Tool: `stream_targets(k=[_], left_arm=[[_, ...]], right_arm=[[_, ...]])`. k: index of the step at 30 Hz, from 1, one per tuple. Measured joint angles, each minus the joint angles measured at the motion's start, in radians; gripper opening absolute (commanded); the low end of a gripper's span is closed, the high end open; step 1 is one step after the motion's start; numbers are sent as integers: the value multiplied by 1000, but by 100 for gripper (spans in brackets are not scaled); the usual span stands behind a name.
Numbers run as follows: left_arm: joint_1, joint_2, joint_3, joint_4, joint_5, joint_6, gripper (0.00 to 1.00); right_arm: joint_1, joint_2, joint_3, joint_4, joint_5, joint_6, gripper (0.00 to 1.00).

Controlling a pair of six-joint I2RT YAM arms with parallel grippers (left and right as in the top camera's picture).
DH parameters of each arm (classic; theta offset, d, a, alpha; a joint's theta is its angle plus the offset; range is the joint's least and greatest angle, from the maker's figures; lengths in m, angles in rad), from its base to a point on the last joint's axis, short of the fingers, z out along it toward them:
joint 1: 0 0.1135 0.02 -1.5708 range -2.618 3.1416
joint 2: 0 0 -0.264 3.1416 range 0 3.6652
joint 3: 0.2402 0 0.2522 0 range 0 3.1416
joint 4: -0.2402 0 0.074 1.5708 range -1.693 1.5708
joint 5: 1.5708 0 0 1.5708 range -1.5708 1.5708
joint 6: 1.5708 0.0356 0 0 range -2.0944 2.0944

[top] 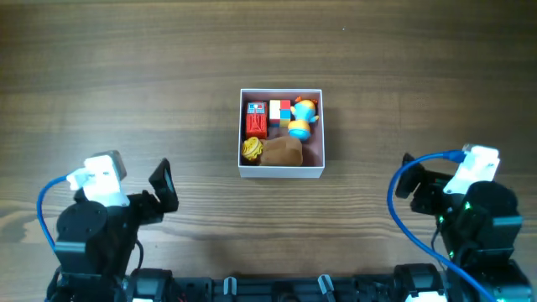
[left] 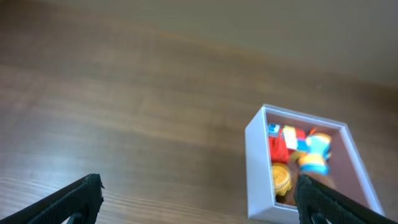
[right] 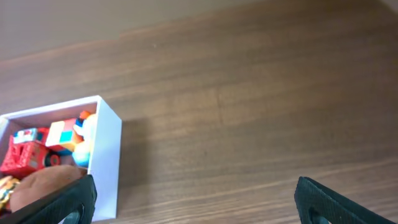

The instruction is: Pack container

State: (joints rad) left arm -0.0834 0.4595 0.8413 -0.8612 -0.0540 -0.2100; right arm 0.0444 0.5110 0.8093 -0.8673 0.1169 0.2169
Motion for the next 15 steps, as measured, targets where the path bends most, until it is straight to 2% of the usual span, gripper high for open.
stream_targets(k=[6, 15], left_arm=[[0, 1, -7, -113, -1, 0, 100], [0, 1, -7, -131, -1, 0, 100]], right_arm=[[0, 6, -3, -11, 8, 7, 100], [0, 7, -3, -11, 8, 7, 100]])
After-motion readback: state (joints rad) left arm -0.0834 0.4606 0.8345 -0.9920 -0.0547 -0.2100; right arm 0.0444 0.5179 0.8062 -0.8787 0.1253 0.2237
